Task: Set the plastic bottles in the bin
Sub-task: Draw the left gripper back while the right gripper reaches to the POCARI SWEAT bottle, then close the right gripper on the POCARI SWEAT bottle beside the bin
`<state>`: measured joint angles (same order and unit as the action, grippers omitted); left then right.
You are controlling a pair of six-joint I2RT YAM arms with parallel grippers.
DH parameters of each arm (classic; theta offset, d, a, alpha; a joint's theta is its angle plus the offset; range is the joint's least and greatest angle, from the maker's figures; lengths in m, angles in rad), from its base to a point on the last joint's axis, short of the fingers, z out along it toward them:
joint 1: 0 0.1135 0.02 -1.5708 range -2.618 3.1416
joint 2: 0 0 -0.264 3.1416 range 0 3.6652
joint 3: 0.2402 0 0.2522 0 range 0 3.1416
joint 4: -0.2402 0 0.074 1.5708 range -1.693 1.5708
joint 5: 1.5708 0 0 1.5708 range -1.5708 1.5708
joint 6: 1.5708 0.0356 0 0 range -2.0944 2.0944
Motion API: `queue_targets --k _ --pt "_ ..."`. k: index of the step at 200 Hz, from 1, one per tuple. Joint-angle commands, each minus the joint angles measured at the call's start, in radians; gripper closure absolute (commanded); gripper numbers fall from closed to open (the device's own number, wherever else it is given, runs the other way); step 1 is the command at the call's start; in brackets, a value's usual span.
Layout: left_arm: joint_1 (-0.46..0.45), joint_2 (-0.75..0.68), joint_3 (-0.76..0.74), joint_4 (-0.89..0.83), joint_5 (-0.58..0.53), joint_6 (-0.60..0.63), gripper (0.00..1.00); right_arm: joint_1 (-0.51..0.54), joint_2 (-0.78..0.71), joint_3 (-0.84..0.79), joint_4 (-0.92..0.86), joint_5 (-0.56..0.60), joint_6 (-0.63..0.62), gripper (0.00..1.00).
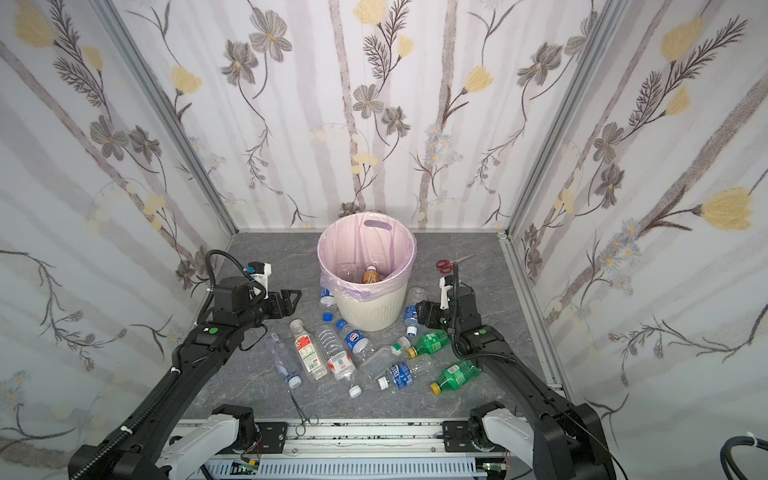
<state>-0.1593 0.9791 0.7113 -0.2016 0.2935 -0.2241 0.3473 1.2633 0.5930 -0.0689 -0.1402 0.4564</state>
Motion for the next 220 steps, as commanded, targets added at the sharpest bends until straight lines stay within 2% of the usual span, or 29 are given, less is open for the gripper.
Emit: queue_targets --k 1,141,220 --pt "0.001 0.004 -0.007 0.009 0.017 0.0 0.19 0.007 0.051 0.016 0.07 -0.021 0.012 0.17" --pt "0.002 0.027 -0.006 0.01 0.028 -0.008 0.2 0.014 0.383 0.078 0.221 -0.024 0.004 0.25" --pt "0.003 0.021 -0.007 0.01 0.033 -0.007 0.2 0.006 0.493 0.129 0.233 -0.007 0.016 0.29"
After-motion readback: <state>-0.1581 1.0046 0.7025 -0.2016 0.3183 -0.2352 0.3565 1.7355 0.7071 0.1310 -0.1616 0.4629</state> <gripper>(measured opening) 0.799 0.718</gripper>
